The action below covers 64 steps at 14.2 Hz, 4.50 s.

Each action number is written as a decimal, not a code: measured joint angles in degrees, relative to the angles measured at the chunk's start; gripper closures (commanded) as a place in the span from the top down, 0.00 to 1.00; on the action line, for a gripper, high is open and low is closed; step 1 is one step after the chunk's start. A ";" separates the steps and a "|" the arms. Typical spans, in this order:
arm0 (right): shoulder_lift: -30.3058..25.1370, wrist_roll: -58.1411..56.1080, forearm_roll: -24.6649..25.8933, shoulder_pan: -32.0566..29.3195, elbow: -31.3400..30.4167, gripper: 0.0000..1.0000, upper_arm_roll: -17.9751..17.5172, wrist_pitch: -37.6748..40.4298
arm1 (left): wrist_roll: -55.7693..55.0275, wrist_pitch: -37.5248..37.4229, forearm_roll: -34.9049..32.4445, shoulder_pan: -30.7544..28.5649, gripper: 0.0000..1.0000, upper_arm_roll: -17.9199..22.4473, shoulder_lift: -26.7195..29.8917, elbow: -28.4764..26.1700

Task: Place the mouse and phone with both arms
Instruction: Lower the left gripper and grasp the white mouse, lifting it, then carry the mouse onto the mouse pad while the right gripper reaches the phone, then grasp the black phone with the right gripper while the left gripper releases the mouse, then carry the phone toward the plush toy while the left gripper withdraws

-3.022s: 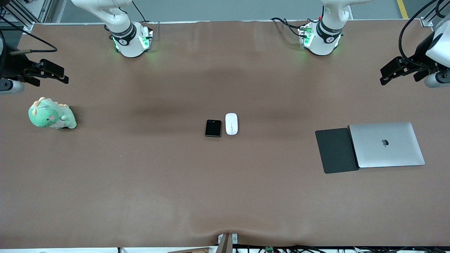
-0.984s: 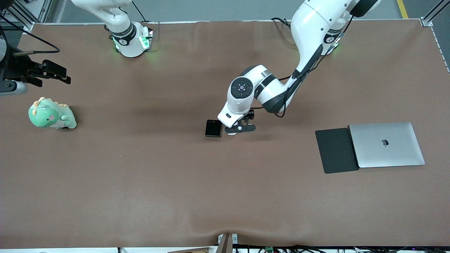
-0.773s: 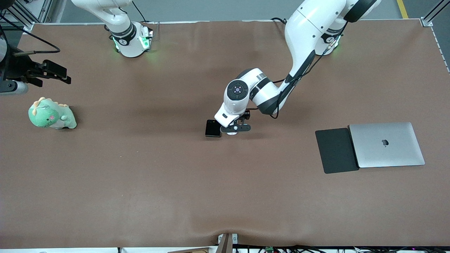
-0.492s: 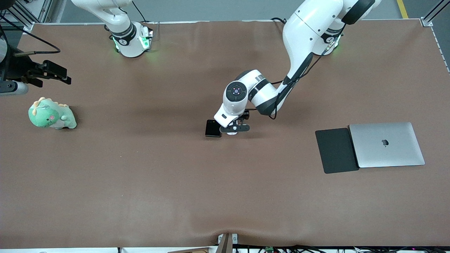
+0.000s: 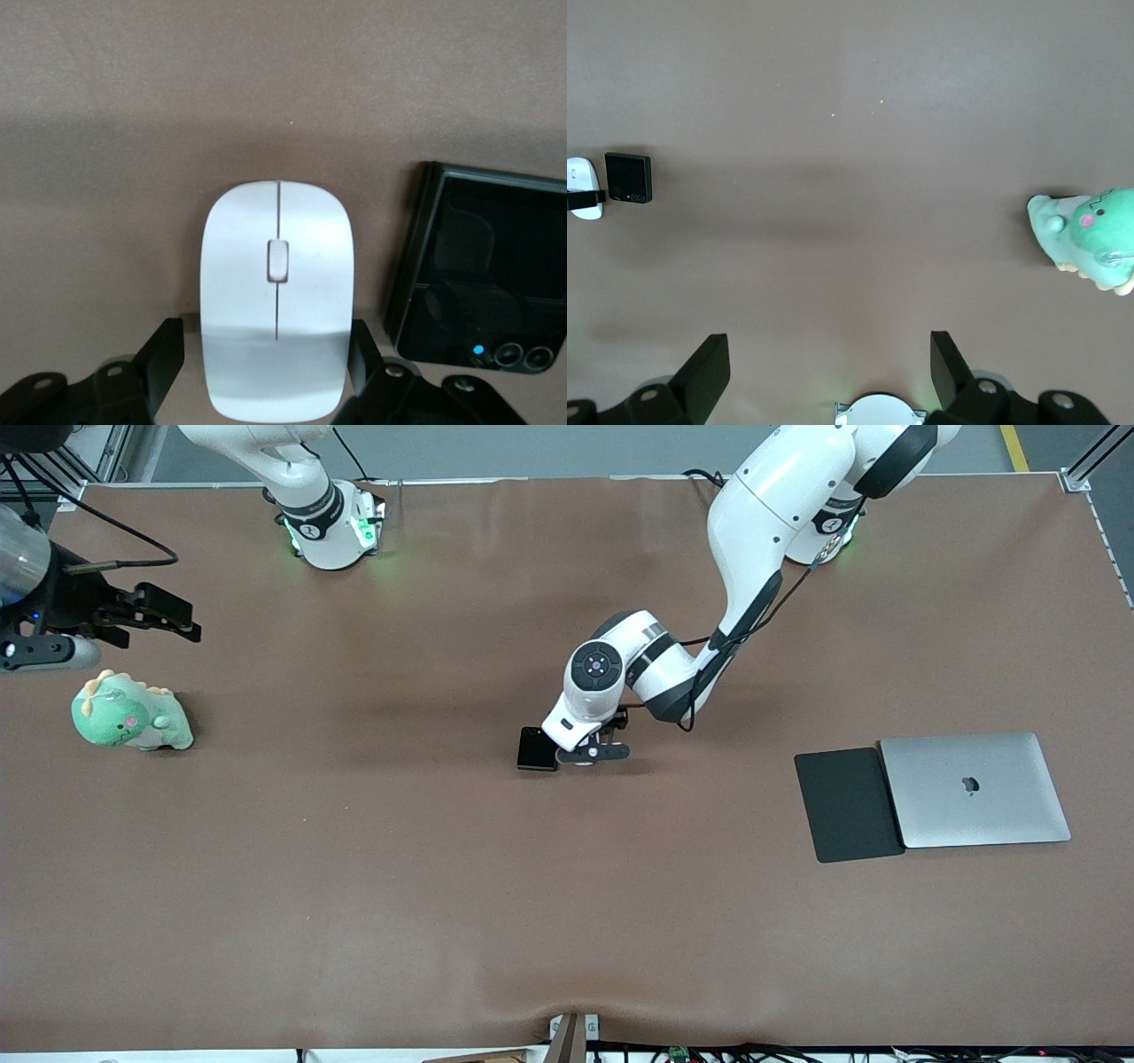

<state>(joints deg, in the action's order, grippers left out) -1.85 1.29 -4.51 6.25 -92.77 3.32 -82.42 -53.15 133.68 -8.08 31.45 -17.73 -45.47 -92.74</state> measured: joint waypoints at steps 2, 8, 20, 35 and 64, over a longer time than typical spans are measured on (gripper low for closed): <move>0.26 0.58 0.00 0.54 -0.20 1.00 0.00 -0.19 | 0.00 0.10 -0.02 0.00 0.40 0.00 -0.03 0.07; 0.38 4.90 0.00 3.22 -0.20 1.00 -0.02 -1.18 | 0.77 -0.74 -2.92 -2.11 0.38 0.39 0.83 1.32; 11.67 14.96 -0.33 17.41 -1.34 1.00 -0.42 -15.47 | 22.84 -12.44 -3.22 -27.13 0.38 0.36 20.46 -9.57; 34.73 34.56 -0.59 34.82 -0.43 1.00 -0.43 -43.80 | 37.51 4.74 -5.23 -46.66 0.44 0.47 13.94 -19.75; 43.05 43.50 -0.66 35.43 1.95 0.00 1.35 -49.37 | 37.38 -41.57 -5.23 -46.60 1.00 -3.63 32.81 11.57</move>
<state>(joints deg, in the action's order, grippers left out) 41.20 44.79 -5.17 41.68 -90.82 4.68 -131.79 -15.77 92.11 -13.31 -15.14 -21.36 -12.66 -81.17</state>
